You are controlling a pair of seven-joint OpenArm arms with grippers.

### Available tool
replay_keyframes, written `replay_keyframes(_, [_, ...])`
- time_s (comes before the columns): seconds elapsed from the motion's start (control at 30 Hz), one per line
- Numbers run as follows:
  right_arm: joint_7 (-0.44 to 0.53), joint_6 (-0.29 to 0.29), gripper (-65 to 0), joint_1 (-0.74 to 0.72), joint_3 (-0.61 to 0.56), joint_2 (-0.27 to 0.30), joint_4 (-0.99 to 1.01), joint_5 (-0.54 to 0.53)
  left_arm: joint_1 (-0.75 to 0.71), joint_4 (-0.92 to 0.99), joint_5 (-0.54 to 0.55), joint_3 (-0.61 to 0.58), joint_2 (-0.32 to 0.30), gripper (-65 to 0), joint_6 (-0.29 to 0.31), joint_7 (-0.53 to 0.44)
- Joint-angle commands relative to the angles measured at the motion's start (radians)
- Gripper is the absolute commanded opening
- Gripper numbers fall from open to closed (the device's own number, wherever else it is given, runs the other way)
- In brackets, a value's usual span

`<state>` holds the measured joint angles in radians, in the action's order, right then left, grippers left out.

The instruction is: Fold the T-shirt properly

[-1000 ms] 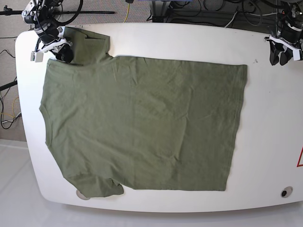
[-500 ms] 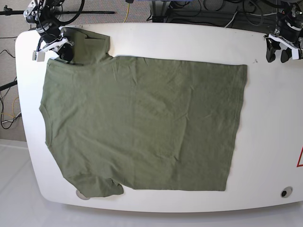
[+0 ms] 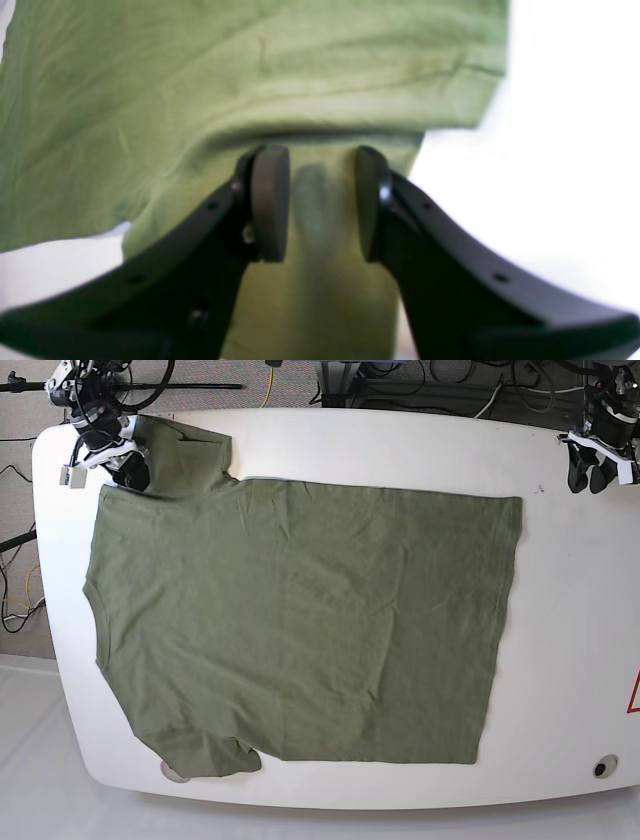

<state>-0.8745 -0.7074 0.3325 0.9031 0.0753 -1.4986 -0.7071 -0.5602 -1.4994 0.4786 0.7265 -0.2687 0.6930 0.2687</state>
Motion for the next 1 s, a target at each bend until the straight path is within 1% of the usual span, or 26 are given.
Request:
replay_keyframes(0.0, [-0.026, 0.009, -42.3, 0.009, 0.0, 0.007, -0.008, 0.031, -0.006, -0.016, 0.013, 0.009, -0.011, -41.6, 0.005, -0.03])
replay_keyframes(0.17, [-0.021, 0.009, -42.8, 0.014, -0.033, -0.004, -0.016, 0.033, -0.006, -0.009, 0.031, 0.009, -0.008, -39.3, 0.005, -0.022])
replay_keyframes(0.3, [-0.022, 0.009, -43.4, 0.017, -0.045, -0.004, -0.016, 0.032, -0.004, -0.005, 0.044, 0.007, -0.006, -36.0, 0.005, -0.004])
replay_keyframes(0.37, [-0.021, 0.009, -43.8, 0.019, -0.049, -0.005, -0.015, 0.033, -0.003, -0.003, 0.051, 0.005, -0.003, -33.1, 0.005, 0.017])
replay_keyframes(0.43, [-0.025, 0.009, -47.5, 0.016, -0.048, -0.008, -0.016, 0.038, 0.01, 0.005, 0.063, -0.002, 0.004, -27.3, 0.005, 0.08])
replay_keyframes(0.5, [-0.025, 0.009, -49.3, 0.016, -0.05, -0.012, -0.017, 0.042, 0.016, 0.009, 0.065, -0.005, 0.009, -26.7, 0.005, 0.094])
replay_keyframes(0.63, [-0.027, 0.009, -52.3, 0.014, -0.043, -0.023, -0.02, 0.047, 0.025, 0.012, 0.065, -0.009, 0.017, -27.3, 0.005, 0.101])
replay_keyframes(0.7, [-0.037, 0.009, -51.2, 0.014, -0.013, -0.062, -0.054, 0.052, 0.015, 0.007, 0.051, -0.005, 0.011, -30.8, 0.005, 0.072])
replay_keyframes(0.83, [-0.043, 0.009, -50.5, 0.006, 0.007, -0.082, -0.062, 0.062, 0.01, 0.007, 0.05, -0.002, 0.005, -34.7, 0.005, 0.037])
replay_keyframes(0.97, [-0.05, 0.009, -50.5, 0.009, 0.014, -0.089, -0.064, 0.07, 0.009, 0.004, 0.047, -0.003, 0.005, -37.4, -0.002, 0.019])
